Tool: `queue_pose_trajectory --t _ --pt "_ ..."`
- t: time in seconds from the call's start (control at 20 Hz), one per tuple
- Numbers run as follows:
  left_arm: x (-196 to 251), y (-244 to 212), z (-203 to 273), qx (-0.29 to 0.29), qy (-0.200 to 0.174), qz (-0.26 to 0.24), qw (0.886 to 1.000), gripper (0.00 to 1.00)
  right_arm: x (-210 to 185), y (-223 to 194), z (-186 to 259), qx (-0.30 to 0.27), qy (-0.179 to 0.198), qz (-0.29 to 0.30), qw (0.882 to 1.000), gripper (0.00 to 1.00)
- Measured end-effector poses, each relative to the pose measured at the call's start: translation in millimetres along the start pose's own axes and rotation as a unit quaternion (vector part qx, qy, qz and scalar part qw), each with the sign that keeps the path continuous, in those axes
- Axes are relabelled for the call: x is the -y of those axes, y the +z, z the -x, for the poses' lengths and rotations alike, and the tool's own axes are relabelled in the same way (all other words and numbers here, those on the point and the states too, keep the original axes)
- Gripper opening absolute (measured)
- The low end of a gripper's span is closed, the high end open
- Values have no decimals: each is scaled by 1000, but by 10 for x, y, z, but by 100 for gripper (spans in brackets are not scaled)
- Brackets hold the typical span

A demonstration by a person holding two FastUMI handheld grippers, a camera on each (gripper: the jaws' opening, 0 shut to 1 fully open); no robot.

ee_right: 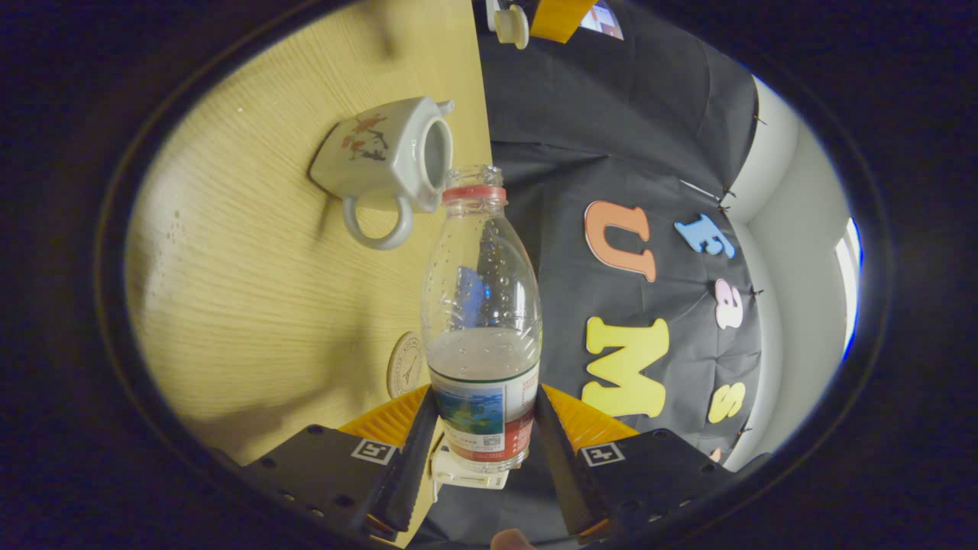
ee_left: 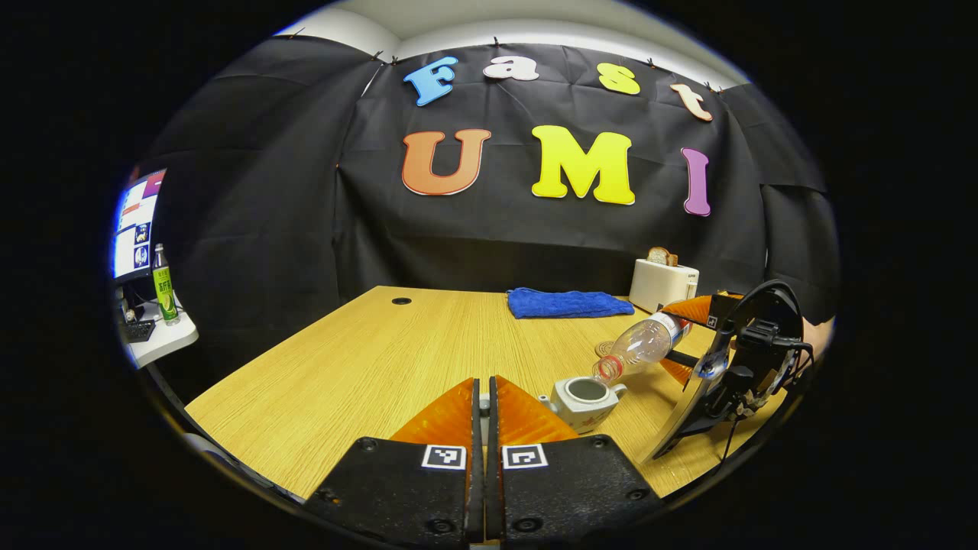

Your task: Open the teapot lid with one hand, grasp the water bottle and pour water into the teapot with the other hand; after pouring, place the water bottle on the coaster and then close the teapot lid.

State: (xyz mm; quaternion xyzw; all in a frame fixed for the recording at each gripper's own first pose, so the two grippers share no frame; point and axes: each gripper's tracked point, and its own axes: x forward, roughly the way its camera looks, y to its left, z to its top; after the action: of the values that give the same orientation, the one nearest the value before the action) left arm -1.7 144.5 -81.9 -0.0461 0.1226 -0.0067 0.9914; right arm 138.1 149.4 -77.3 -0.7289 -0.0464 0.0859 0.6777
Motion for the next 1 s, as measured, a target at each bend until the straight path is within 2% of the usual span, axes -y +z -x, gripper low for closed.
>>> queue_pose_trajectory --t 0.2,1.0 --pt "-17 -9 7 1 -1 1 1000 3 122 36 -13 7 -22 30 999 73" --pt "-26 -4 42 1 -4 2 1000 3 410 206 -34 29 -62 116 991 73"
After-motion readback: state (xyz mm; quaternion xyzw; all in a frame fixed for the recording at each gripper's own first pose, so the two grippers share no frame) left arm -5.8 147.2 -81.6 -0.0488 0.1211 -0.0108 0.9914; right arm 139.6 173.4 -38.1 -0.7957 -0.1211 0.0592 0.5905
